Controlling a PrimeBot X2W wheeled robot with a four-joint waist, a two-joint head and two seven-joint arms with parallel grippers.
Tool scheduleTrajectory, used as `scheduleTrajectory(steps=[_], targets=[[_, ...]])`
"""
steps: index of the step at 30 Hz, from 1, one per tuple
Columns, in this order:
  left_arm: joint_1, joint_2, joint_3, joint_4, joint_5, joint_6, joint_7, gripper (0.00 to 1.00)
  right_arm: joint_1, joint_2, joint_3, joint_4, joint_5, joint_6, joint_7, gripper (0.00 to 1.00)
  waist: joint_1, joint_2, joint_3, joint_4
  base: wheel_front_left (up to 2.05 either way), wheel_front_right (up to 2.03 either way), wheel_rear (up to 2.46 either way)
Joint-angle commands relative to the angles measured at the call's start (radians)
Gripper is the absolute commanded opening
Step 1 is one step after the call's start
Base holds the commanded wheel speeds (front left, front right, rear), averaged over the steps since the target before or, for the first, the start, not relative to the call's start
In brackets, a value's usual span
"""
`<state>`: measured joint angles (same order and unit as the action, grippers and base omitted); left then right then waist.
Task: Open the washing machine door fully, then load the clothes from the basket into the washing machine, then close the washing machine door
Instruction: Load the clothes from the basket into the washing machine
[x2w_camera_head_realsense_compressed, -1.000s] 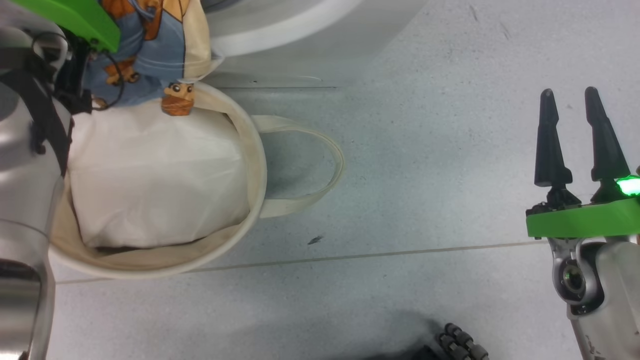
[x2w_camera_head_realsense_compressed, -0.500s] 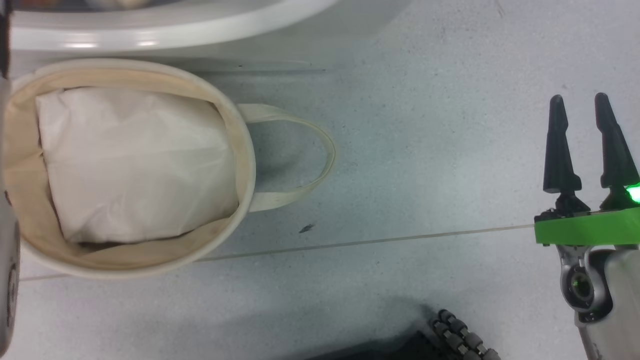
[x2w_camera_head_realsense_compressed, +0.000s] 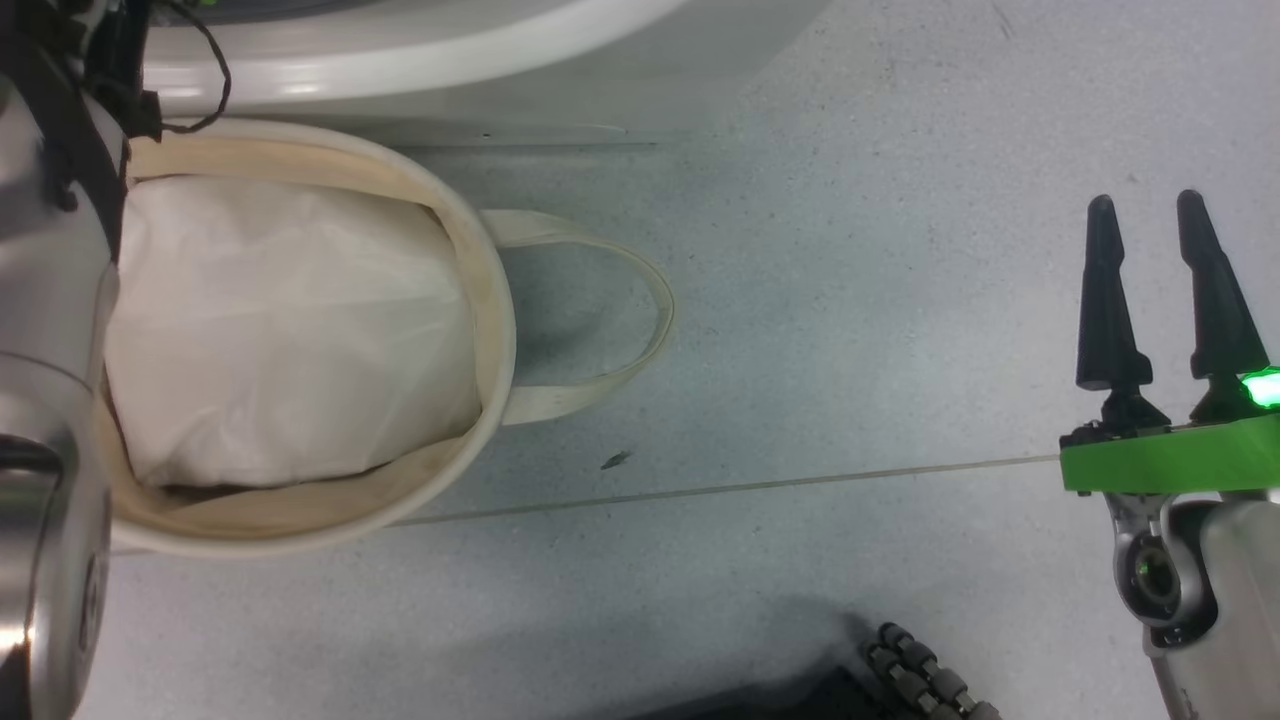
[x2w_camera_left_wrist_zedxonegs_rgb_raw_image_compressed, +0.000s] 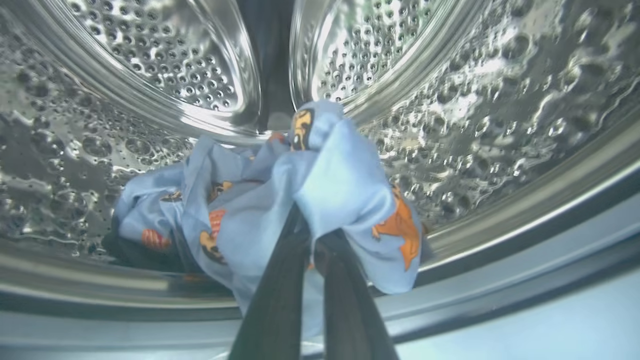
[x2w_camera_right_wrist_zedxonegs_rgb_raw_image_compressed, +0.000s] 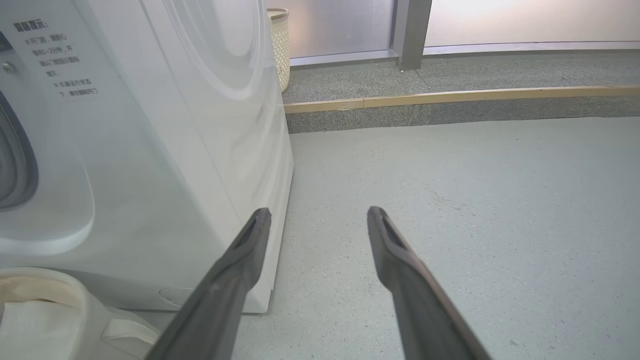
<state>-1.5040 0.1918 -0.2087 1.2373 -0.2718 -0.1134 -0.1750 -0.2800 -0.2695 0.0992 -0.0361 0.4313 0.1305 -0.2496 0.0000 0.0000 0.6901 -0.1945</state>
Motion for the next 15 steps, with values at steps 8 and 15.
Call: scheduleTrajectory(steps=[8,15], targets=[[-0.101,0.037,-0.021,0.011,0.017,-0.003,-0.054,1.0,0.027,-0.002,0.017,-0.011,-0.008,0.0,-0.012,1.0,0.0,0.0,0.002,-0.013,0.0,0.0,0.0],[-0.092,0.033,-0.034,0.042,0.013,0.008,-0.005,1.0,0.014,0.006,0.03,-0.001,-0.006,0.0,-0.012,1.0,0.0,0.0,-0.011,-0.019,0.0,0.0,0.0]])
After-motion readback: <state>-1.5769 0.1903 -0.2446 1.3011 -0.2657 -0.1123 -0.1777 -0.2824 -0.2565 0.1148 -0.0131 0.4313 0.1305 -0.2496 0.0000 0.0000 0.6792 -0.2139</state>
